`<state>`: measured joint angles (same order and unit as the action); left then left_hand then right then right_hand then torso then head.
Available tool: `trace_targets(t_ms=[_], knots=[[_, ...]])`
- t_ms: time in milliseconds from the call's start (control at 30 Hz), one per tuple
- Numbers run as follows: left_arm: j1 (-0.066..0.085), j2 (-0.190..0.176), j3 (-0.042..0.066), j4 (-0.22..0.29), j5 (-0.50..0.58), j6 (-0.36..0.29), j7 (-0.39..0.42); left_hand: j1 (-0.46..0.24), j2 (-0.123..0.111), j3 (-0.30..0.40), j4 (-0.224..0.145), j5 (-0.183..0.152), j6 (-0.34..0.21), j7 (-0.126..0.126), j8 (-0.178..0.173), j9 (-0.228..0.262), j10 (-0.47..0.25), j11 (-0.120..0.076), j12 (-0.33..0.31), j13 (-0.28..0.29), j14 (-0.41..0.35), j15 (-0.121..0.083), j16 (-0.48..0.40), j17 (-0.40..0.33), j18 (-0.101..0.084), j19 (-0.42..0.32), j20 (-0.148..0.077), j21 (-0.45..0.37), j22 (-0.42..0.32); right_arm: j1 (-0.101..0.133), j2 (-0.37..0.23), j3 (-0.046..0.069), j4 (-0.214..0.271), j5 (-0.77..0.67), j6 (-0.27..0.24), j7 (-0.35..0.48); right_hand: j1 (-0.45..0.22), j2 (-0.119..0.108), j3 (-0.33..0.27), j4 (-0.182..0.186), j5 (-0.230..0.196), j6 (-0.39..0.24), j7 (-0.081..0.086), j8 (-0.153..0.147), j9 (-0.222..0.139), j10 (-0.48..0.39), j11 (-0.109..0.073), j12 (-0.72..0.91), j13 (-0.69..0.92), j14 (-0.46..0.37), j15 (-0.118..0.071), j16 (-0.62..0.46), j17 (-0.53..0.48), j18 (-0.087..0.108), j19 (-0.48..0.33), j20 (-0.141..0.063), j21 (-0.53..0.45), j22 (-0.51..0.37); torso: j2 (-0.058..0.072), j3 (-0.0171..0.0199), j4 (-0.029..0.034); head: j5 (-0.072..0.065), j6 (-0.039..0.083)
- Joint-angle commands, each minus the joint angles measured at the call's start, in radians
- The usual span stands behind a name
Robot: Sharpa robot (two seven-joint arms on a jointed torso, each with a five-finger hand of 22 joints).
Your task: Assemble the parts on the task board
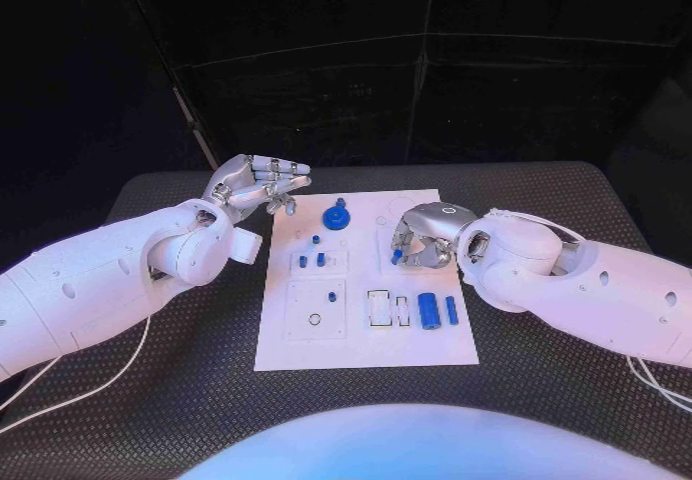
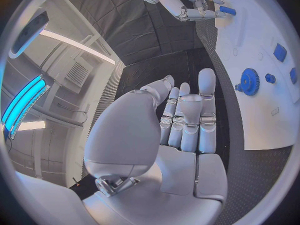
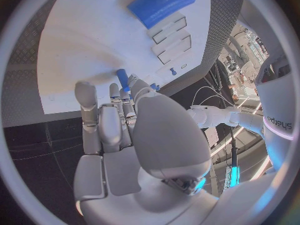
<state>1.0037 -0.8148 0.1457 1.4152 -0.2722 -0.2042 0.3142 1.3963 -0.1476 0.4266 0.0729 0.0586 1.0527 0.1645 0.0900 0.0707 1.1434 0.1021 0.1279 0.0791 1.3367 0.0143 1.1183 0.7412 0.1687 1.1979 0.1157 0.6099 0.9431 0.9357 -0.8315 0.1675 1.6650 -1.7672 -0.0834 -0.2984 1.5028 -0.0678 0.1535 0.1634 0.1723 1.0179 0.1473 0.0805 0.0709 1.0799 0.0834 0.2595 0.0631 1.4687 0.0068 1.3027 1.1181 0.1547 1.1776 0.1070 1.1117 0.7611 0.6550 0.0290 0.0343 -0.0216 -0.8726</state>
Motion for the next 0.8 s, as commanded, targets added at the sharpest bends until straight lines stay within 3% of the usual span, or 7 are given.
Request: trace_targets(t_ms=[33,433,800], knots=[[0.002,0.001,0.001,0.001,0.004,0.011,0.004,0.005,0.004,-0.004,-0.001,-0.001,-0.002,0.004,0.005,-0.001,-0.005,-0.002,0.006,-0.001,-0.003,0.0,-0.006,-0.001,0.011,-0.005,0.0,-0.003,0.0,0.001,0.007,0.0,-0.01,-0.012,0.018,0.006,0.011,-0.001,0.01,-0.001,-0.004,0.009,0.001,-0.003,-0.001,0.012,0.0,-0.009,-0.001,0.028,-0.007,0.007,0.003,-0.006,0.006,-0.002,0.008,0.004,0.001,-0.0002,-0.0002,0.002,0.0],[0.002,0.002,0.001,0.0,0.004,0.013,0.002,0.005,0.004,-0.004,-0.001,-0.001,-0.002,0.004,0.005,-0.001,-0.005,-0.002,0.006,-0.001,-0.003,0.0,-0.006,-0.001,0.011,-0.005,0.0,-0.003,0.0,0.001,0.036,-0.006,-0.05,-0.017,0.015,0.008,0.011,-0.002,0.035,0.007,-0.003,0.02,0.001,-0.005,-0.001,0.034,-0.002,-0.028,0.0,0.03,-0.009,0.017,0.014,-0.008,0.013,-0.003,0.019,0.019,-0.001,-0.0006,-0.0002,0.002,0.0],[0.002,0.001,0.001,-0.001,0.004,0.015,0.001,0.005,0.004,-0.004,-0.001,-0.001,-0.002,0.004,0.005,-0.001,-0.005,-0.002,0.006,-0.001,-0.003,0.0,-0.006,-0.001,0.011,-0.005,0.0,-0.003,0.0,0.001,0.043,-0.007,-0.057,-0.003,-0.01,0.019,0.003,-0.006,0.06,0.018,0.004,0.045,-0.001,-0.001,0.001,0.067,-0.006,-0.042,0.002,0.033,-0.012,0.028,0.027,-0.012,0.022,-0.005,0.035,0.041,0.0,-0.0006,0.0003,0.003,0.0]])
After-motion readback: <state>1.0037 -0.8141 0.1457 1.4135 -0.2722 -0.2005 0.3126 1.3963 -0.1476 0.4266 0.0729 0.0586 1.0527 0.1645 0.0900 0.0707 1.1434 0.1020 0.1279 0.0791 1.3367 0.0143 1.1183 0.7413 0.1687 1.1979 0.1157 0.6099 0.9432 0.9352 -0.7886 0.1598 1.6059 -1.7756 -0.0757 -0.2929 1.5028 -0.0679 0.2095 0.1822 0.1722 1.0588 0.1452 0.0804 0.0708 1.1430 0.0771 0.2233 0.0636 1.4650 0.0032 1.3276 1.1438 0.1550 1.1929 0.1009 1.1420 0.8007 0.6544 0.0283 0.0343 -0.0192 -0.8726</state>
